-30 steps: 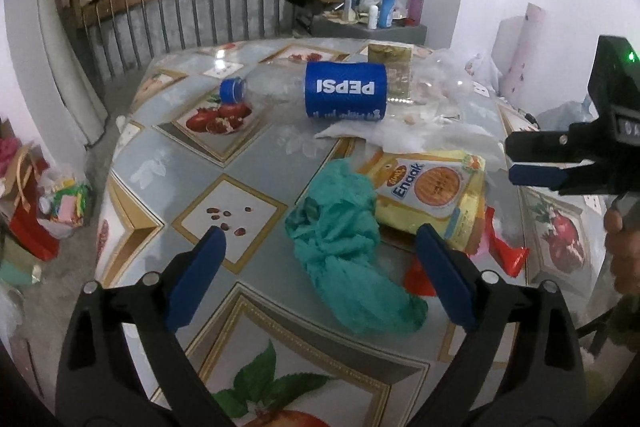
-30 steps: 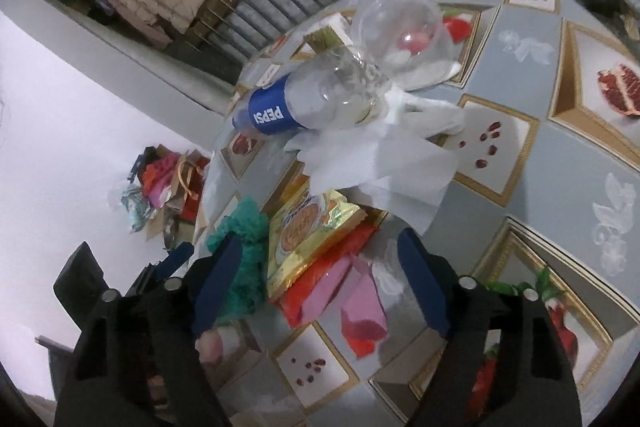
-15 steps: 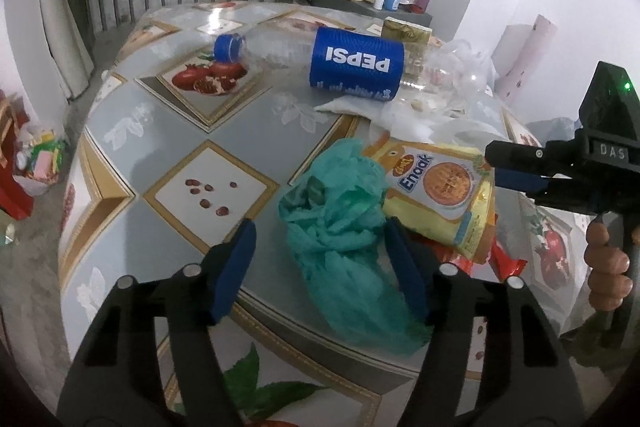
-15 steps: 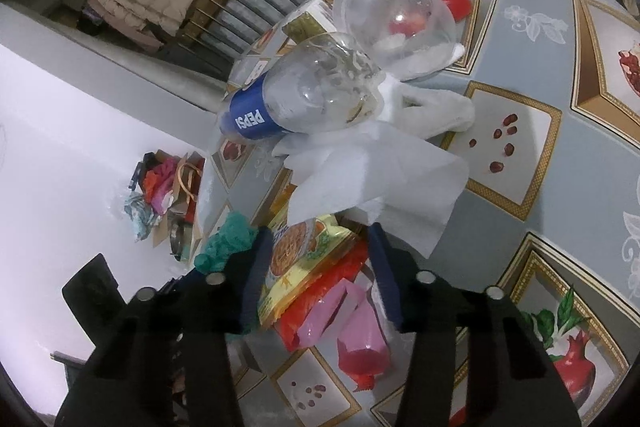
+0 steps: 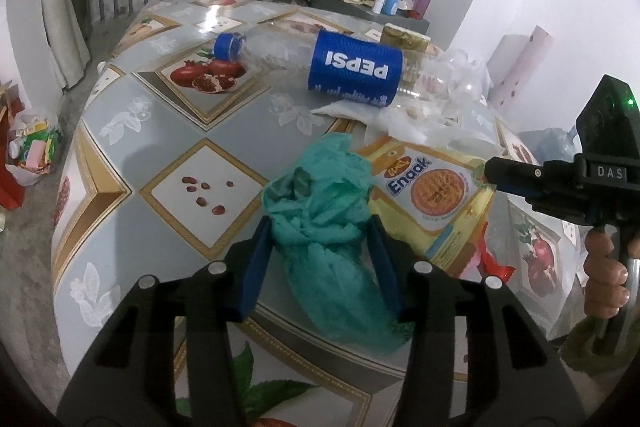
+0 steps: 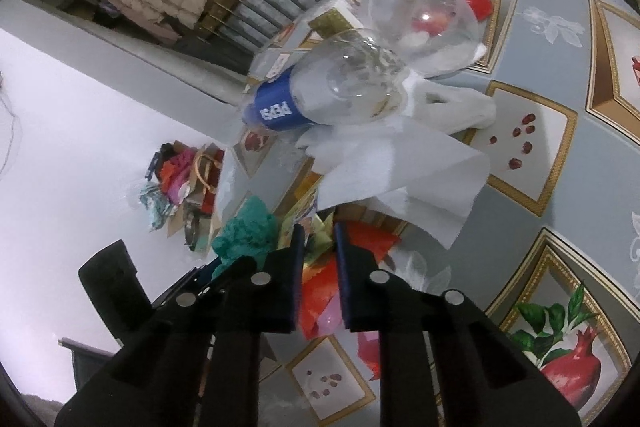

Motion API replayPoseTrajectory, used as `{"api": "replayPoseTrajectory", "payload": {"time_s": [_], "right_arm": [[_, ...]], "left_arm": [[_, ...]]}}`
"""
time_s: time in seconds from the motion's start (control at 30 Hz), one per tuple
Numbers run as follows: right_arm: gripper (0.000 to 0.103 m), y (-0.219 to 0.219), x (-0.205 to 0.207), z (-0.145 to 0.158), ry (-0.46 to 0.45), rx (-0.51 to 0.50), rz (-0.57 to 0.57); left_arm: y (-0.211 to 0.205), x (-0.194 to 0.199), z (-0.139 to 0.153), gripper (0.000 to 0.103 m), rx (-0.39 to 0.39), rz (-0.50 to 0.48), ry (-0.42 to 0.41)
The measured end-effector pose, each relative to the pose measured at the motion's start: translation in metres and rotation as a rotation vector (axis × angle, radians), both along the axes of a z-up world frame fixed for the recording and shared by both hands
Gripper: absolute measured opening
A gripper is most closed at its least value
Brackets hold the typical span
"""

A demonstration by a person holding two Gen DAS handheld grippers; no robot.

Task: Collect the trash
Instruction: 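Grasp the teal cloth with the left gripper while the right grasps the Enaak snack bag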

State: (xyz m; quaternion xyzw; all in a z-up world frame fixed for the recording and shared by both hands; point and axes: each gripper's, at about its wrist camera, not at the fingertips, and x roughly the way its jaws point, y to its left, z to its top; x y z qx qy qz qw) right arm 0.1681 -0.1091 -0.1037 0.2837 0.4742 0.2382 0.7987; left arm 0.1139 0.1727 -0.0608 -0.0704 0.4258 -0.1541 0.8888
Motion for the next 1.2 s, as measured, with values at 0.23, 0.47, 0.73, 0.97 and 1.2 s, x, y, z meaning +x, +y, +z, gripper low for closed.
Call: {"api": "replayPoseTrajectory", "payload": {"time_s": [0.23,0.47,0.73,0.97,1.2], "right_arm": [[0.01,0.0,-0.006,0.009,-0.025,0.041,0.025],[0.009,0.0,-0.013,0.022,-0.063,0.051,0.041],[0.009,-0.008,-0.021,0.038,-0.112,0.065,0.045],[0.008,-0.021,-0.032,0.05,-0.154,0.08,0.032],[0.008,-0.043,-0.048,0.062,-0.196,0.098,-0.011]], "left_arm": [[0.006,-0.004,0.01,0.044,-0.012,0.013,-0.03],[0.01,-0.009,0.024,0.044,-0.013,0.023,-0.062],[0.008,-0.014,0.039,0.044,-0.008,0.02,-0.094],[-0.001,-0.015,0.056,0.044,0.001,-0.006,-0.128],[-0.022,-0.014,0.073,0.044,0.003,-0.055,-0.156]]}}
